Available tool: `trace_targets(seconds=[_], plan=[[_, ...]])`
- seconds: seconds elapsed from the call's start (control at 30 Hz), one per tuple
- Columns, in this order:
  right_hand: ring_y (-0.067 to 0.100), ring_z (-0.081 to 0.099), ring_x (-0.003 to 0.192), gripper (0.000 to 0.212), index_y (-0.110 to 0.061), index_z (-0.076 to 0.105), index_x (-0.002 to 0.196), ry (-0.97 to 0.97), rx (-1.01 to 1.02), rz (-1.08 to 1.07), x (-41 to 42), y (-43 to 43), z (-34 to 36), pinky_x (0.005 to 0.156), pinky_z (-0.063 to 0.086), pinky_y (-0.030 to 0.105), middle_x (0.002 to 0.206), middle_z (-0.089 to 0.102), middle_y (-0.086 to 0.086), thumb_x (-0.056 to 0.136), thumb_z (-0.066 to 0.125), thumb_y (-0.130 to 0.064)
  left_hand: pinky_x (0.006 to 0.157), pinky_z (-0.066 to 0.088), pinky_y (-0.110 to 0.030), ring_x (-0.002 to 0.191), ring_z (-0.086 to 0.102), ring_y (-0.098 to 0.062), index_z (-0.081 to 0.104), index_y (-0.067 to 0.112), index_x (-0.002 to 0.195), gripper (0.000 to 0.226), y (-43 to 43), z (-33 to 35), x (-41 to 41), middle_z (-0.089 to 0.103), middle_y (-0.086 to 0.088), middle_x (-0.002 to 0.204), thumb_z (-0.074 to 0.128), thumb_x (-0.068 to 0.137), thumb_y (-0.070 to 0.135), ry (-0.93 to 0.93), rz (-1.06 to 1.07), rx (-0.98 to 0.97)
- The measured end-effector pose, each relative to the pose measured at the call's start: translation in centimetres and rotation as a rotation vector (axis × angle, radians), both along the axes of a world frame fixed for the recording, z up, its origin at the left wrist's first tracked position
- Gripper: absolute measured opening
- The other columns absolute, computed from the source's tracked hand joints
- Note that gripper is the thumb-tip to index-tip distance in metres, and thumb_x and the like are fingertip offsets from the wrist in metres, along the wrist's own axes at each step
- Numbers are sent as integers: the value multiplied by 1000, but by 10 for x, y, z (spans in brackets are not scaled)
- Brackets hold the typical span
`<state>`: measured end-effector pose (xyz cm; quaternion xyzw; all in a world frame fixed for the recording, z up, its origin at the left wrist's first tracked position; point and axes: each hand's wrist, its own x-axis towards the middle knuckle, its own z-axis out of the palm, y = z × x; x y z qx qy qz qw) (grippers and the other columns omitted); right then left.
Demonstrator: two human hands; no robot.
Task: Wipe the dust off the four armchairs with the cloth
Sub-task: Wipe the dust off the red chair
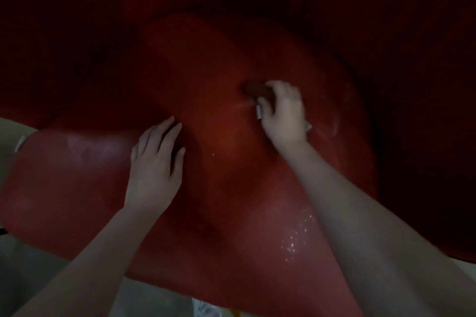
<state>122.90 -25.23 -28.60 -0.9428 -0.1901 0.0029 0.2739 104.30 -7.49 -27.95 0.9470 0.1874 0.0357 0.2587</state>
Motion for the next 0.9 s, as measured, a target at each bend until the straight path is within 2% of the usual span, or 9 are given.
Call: trace_targets(seconds=[0.13,0.23,0.37,0.43,0.5,0.57,0.7,0.83,0.9], plan=[[29,55,101,27,-4,63,113,66,33,328,-52,-14,7,96,40,32,112,65,10,87,65,-8,112,31,-54,138,35,-29,50,7,141,46,3,1,15,44,-7,149,57,96,15,6,24,7],[26,56,105,26,-5,63,116,100,21,436,-63,-50,7,100,39,28,114,65,6,90,62,-9,111,32,-56,138,34,-30,50,7,141,46,-1,-1,19,43,-8,150,58,96,16,15,-2,10],[39,60,102,26,-2,64,112,10,-29,146,-24,-77,2,96,35,33,110,66,16,88,59,-8,114,29,-56,142,29,-26,48,8,142,48,-7,-5,17,40,-7,153,54,96,19,22,12,-6],[41,57,104,26,0,63,114,19,-31,-74,1,-70,4,96,35,36,111,65,20,90,60,-8,114,28,-55,143,27,-25,48,8,143,48,-7,-5,17,39,-6,154,53,97,19,15,14,-15],[41,55,107,28,1,63,116,51,-18,-179,18,-44,4,97,35,37,113,64,21,90,61,-9,114,29,-56,143,29,-26,48,8,143,48,-6,-4,16,40,-6,153,53,97,18,3,8,-16],[42,57,103,29,0,64,113,42,0,-59,17,-6,2,93,35,37,110,65,21,86,60,-10,115,29,-54,142,30,-26,47,7,144,48,-6,-2,13,40,-6,153,54,97,17,-1,10,-14],[35,57,100,29,-4,66,110,44,38,436,-46,39,6,94,36,32,110,67,13,81,63,-8,114,26,-48,141,30,-25,47,7,144,47,-5,0,-6,39,-6,153,55,97,15,14,47,1],[22,54,99,33,-7,65,117,126,23,792,-95,-7,13,92,44,28,116,65,5,84,70,-7,110,30,-56,140,35,-28,47,10,144,48,-2,3,-26,39,-3,154,55,97,16,59,70,2],[21,56,98,34,-7,66,116,120,-41,869,-97,-41,14,90,46,26,116,65,4,83,73,-9,109,30,-54,140,35,-27,47,10,144,48,-3,3,-32,39,-3,154,56,97,15,57,43,11]])
